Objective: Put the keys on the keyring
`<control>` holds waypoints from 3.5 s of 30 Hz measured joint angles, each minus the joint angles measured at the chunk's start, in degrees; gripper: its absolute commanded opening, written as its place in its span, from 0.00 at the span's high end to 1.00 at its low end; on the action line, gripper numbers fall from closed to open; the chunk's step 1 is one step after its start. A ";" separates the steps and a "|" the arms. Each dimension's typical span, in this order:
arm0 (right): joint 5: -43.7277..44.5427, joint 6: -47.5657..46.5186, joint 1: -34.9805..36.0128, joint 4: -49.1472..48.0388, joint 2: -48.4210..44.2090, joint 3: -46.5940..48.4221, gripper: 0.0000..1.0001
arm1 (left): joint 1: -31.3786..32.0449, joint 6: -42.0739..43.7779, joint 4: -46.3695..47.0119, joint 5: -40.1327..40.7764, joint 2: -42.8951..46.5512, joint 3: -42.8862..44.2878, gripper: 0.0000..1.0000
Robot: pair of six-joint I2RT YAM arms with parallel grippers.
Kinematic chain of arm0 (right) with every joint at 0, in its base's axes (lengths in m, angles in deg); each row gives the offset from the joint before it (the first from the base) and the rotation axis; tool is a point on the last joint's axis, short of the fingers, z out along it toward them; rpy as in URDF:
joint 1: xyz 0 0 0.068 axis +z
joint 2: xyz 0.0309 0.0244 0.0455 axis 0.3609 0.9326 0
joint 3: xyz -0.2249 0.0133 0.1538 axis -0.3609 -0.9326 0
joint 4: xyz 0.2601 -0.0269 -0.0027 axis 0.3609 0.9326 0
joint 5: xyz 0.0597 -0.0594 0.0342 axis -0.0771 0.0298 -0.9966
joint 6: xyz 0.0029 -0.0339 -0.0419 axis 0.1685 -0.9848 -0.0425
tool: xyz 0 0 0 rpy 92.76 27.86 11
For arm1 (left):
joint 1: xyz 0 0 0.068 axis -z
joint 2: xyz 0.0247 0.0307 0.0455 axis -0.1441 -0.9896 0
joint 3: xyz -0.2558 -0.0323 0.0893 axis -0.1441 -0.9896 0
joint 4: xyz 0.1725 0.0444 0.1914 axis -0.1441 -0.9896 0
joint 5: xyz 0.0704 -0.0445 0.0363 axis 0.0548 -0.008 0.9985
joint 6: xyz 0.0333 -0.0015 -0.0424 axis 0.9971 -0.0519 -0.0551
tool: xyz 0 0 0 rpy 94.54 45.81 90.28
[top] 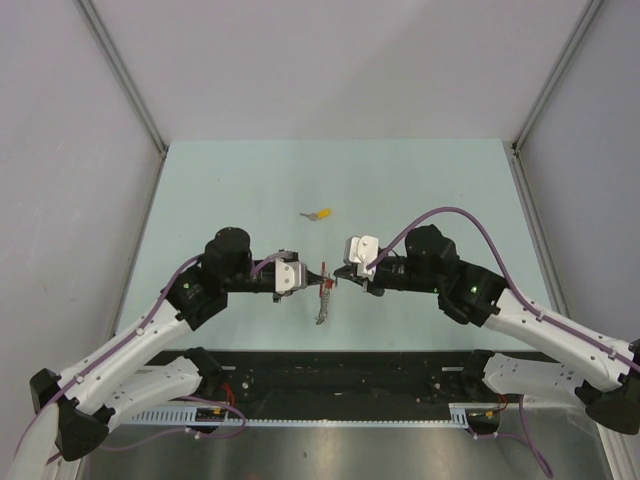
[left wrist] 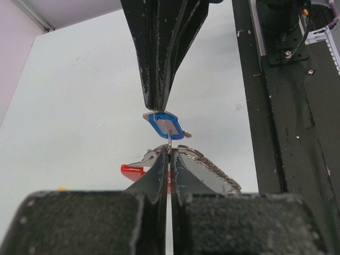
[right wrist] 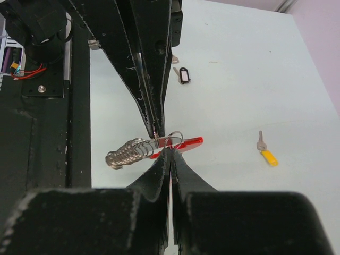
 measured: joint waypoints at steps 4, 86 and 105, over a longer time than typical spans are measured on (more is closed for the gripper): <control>-0.44 -0.17 0.00 0.70 0.02 0.00 1.00 | 0.00 -0.07 0.59 -0.04 -0.02 -0.26 1.00; -2.23 -1.66 0.68 1.81 -0.17 0.00 1.00 | 0.00 -1.03 1.36 -1.05 -0.24 -0.74 1.00; -2.64 -1.66 0.81 1.60 0.57 0.00 1.00 | 0.00 -1.05 1.38 -1.05 -0.24 -0.76 1.00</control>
